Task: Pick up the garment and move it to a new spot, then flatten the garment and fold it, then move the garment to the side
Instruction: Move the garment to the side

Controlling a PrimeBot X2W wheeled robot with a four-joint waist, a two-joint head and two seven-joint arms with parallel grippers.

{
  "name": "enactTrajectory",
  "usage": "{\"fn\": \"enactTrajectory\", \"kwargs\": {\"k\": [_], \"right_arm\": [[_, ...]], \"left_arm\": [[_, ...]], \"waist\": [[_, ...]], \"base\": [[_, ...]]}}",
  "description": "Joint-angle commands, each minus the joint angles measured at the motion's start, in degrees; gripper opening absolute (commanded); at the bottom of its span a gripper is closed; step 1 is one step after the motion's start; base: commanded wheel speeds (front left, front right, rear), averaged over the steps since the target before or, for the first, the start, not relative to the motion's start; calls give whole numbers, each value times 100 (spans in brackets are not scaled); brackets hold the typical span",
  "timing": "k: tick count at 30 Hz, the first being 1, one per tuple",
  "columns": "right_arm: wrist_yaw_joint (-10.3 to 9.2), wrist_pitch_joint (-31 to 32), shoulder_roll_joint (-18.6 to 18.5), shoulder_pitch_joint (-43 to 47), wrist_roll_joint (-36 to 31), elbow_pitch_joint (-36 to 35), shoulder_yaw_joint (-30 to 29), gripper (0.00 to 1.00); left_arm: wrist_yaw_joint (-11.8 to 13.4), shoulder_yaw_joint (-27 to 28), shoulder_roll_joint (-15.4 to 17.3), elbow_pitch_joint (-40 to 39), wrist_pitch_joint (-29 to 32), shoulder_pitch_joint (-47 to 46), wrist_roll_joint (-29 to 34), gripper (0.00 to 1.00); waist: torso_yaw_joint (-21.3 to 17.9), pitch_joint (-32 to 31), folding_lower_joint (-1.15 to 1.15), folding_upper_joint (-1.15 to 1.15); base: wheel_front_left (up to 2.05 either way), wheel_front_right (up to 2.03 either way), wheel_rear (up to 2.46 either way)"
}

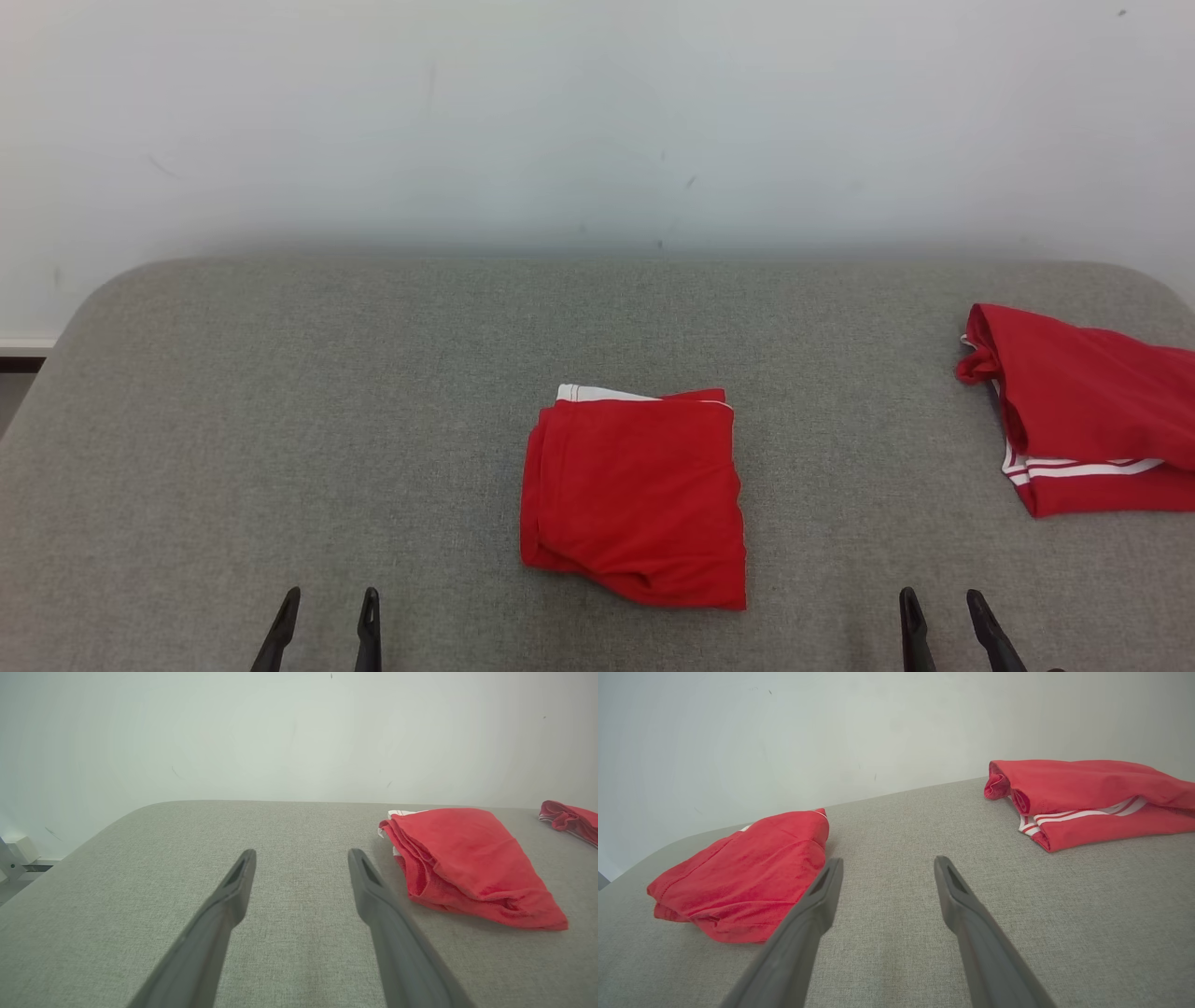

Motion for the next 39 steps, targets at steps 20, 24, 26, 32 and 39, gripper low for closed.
{"fn": "enactTrajectory", "kwargs": {"k": [20,24,26,32,39], "right_arm": [[-11,-4,5,-657,78,341,321,100],[-11,-5,5,-1381,93,1108,501,100],[-11,-5,4,-1784,158,1585,552,100],[-11,-5,6,-2838,430,3171,600,100],[-11,-4,5,-3538,943,4482,752,100]], "left_arm": [[7,-64,0,-2,-8,28,-89,100],[7,-116,0,29,-8,-32,-105,100],[7,-149,-1,45,-8,-66,-114,100],[7,-317,0,107,-8,-194,-152,100],[7,-433,0,146,-8,-316,-179,100]], "waist": [[140,4,0,0],[265,35,0,0],[359,56,0,0],[744,141,0,0],[1037,264,0,0]], "base": [[0,0,0],[0,0,0],[0,0,0],[0,0,0],[0,0,0]]}}
